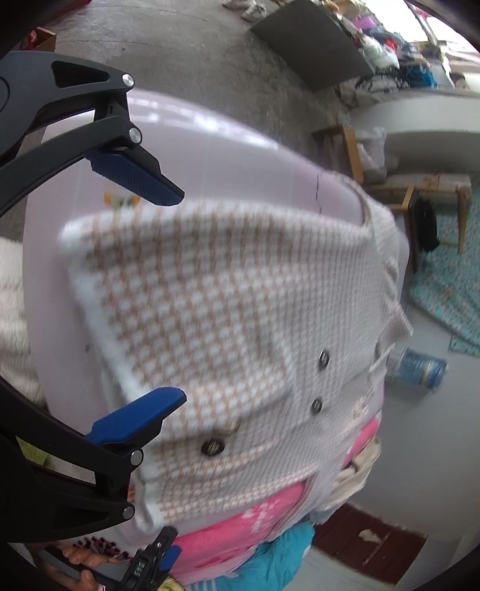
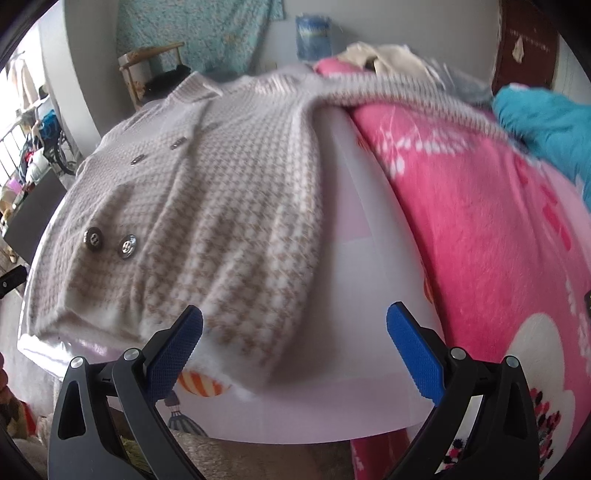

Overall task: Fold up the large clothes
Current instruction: 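Lower the left tool onto the cardigan front edge and close on it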

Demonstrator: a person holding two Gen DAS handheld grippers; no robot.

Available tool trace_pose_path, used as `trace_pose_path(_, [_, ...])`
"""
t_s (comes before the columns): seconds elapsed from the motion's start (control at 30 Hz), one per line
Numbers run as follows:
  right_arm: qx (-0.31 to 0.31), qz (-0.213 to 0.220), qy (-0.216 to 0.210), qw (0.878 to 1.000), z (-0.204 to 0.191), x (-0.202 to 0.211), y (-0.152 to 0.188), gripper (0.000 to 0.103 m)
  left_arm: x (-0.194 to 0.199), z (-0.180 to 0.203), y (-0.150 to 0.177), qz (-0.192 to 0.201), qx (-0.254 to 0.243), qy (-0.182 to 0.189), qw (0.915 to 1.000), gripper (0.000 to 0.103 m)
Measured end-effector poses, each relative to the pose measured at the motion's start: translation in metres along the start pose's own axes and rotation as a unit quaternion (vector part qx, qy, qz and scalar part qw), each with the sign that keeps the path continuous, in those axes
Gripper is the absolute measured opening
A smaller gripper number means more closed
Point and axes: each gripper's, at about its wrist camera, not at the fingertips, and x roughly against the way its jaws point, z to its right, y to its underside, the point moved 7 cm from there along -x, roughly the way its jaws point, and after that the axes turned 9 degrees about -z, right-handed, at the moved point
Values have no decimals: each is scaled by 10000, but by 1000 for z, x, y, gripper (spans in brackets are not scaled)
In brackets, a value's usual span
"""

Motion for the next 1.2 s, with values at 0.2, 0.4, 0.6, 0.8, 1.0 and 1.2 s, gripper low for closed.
trace_pose_path(0.2, [-448,-358,-696,9959,7,-20,-7,96,-10,-33,-14,38,395,-168,9991,95])
trace_pose_path(0.4, [-643,-567,-1243,9885,4,-25,-10,80,-39,-44,-12,-410,627,-11,9972,72])
trace_pose_path(0.6, [-721,-697,-1366,9855,3,-29,-7,63,-45,-49,-6,-492,701,22,9963,66])
trace_pose_path(0.8, [-748,-682,-1484,9837,-4,-41,-21,56,-48,-44,-10,-415,632,47,9971,59])
trace_pose_path(1.0, [-841,-797,-1537,9813,-2,-37,-12,47,-46,-42,-5,-479,594,186,9969,46])
trace_pose_path(1.2, [-1221,-623,-1532,9786,5,-45,-19,43,-49,-39,-8,-411,561,10,9976,46])
